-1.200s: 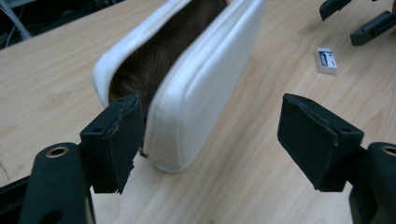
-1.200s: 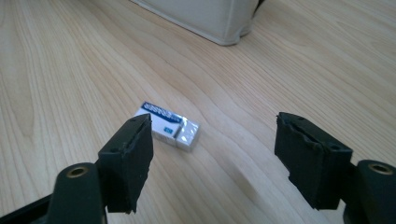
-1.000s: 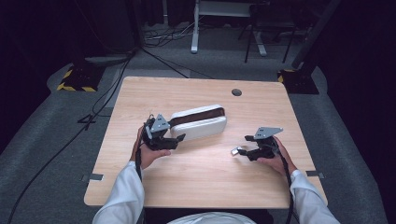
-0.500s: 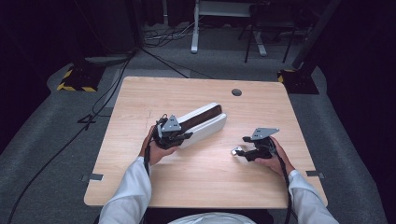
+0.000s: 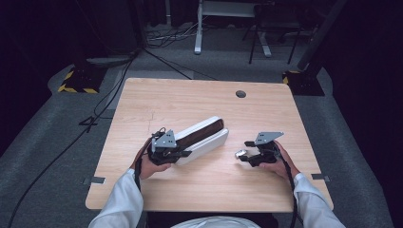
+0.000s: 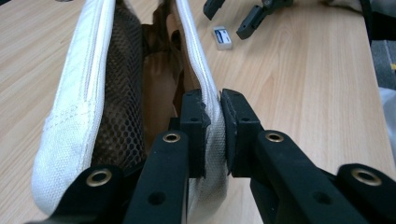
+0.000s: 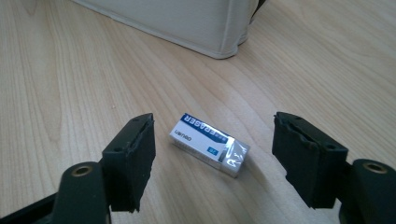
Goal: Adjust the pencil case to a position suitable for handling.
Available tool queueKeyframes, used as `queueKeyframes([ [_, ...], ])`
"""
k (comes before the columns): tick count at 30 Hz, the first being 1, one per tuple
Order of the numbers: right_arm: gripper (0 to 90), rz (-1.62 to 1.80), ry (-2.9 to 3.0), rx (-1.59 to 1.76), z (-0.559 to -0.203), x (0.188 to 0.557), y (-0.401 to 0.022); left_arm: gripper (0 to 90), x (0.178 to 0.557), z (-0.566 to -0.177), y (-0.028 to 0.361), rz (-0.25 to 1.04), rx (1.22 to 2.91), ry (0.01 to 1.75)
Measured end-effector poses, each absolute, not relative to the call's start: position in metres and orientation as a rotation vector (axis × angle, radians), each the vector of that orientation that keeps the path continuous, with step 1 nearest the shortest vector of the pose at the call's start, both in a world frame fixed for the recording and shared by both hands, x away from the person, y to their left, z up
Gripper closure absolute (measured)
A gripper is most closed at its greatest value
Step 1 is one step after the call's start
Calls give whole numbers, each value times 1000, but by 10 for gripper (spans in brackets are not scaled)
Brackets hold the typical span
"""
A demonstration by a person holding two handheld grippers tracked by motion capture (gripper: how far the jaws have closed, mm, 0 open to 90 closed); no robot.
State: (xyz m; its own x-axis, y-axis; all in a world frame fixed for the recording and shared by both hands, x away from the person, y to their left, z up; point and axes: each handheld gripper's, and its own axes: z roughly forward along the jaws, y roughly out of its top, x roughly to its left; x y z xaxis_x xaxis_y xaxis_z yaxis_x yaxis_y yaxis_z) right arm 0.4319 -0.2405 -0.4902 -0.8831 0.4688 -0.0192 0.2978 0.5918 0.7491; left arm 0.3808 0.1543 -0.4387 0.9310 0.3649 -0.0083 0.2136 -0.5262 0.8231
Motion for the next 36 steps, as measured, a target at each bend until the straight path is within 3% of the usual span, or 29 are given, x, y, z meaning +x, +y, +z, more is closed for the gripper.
queueKeyframes([
  [2, 301, 1139, 2618, 621, -492, 432, -237, 751, 377, -439, 159, 222, 2143, 426],
  [5, 301, 1126, 2610, 622, -494, 433, -235, 619, 371, -441, 168, 244, 2135, 469],
  [7, 302, 1134, 2604, 625, -495, 433, -234, 460, 366, -442, 174, 281, 2131, 524],
  [9, 297, 1128, 2618, 615, -496, 433, -233, 427, 358, -444, 181, 312, 2134, 562],
  [13, 295, 1110, 2631, 605, -498, 433, -231, 271, 346, -452, 195, 366, 2116, 672],
  [20, 309, 1117, 2651, 592, -499, 428, -232, 340, 358, -475, 223, 419, 2087, 875],
  [26, 353, 1129, 2667, 590, -499, 420, -237, 373, 373, -482, 225, 376, 2059, 888],
  [36, 567, 1150, 2684, 517, -497, 402, -248, 578, 393, -483, 211, 362, 2068, 833],
])
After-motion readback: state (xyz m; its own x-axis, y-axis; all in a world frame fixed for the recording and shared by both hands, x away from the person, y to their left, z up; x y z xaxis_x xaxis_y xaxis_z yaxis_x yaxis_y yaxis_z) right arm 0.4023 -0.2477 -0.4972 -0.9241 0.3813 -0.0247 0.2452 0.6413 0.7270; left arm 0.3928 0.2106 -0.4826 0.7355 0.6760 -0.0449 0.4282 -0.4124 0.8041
